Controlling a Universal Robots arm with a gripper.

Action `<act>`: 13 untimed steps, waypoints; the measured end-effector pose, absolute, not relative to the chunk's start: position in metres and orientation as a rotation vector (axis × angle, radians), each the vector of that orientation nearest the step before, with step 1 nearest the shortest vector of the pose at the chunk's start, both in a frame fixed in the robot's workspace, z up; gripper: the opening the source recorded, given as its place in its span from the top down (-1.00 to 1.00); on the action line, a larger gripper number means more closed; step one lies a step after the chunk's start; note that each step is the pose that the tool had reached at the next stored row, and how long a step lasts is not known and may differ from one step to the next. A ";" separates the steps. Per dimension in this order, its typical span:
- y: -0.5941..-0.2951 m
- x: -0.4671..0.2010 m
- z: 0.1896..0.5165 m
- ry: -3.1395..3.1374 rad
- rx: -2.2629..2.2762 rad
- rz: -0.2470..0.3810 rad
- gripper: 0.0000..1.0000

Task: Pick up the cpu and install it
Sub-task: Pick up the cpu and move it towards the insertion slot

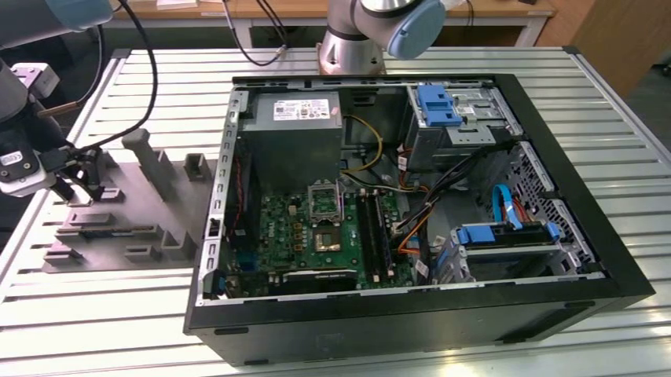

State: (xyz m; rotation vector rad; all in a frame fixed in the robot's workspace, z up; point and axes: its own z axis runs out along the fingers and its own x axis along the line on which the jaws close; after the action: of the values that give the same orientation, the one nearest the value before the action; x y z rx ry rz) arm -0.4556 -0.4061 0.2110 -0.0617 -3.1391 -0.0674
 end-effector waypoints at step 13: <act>-0.406 -0.456 0.217 -3.139 -0.062 -0.067 0.06</act>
State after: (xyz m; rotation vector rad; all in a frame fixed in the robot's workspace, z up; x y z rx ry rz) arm -0.4556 -0.4061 0.2170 -0.0617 -3.1391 -0.0666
